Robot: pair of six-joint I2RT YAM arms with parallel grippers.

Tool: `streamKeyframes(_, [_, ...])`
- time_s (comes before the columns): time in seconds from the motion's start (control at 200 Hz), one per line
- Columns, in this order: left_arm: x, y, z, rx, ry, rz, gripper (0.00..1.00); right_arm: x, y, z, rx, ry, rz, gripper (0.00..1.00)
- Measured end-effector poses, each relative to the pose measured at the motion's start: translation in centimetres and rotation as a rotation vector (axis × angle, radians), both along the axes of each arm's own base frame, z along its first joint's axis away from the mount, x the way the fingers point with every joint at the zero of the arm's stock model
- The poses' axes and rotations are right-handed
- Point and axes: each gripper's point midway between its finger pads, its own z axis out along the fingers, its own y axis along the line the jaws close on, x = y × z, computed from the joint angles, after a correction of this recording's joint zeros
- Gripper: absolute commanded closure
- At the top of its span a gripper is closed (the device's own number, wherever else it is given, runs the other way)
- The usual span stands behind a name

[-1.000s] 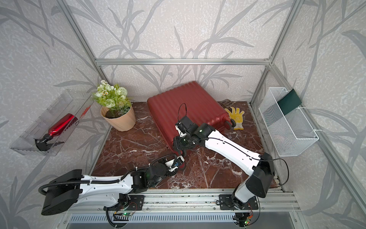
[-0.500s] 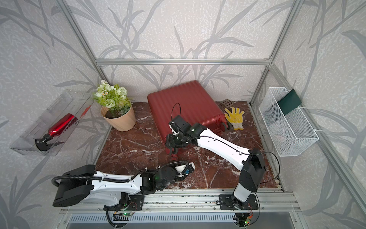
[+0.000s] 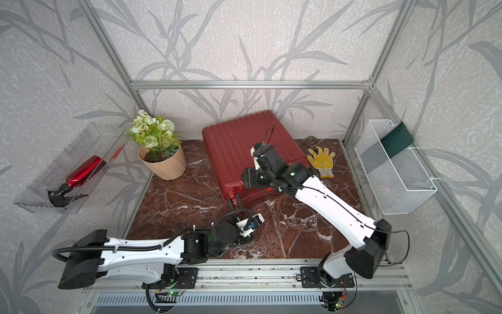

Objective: Open the suitcase zippers
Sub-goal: Adjust the suitcase at the center of the board.

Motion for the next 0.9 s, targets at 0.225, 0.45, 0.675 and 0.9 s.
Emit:
streamKeyframes(0.225, [1.1,3.1,13.5,-0.252,0.068,0.079,0.73,-2.5,-5.0,-0.5,-0.061,-0.140,-0.026,0.32])
streamKeyframes(0.45, [11.3,8.5,17.6,-0.355,0.126,0.367,0.62,-8.7,-1.1,-8.1,-0.193,-0.282,0.249,0.33])
streamKeyframes(0.675, [19.4,7.9,13.5,-0.310,0.237,0.526,0.61,-11.7,4.4,-12.0,-0.172,-0.553,0.358,0.31])
streamKeyframes(0.9, [23.0,9.8,9.7,-0.340,0.325,0.619,0.60,-11.9,11.5,-14.5,-0.205,-0.851,0.322,0.27])
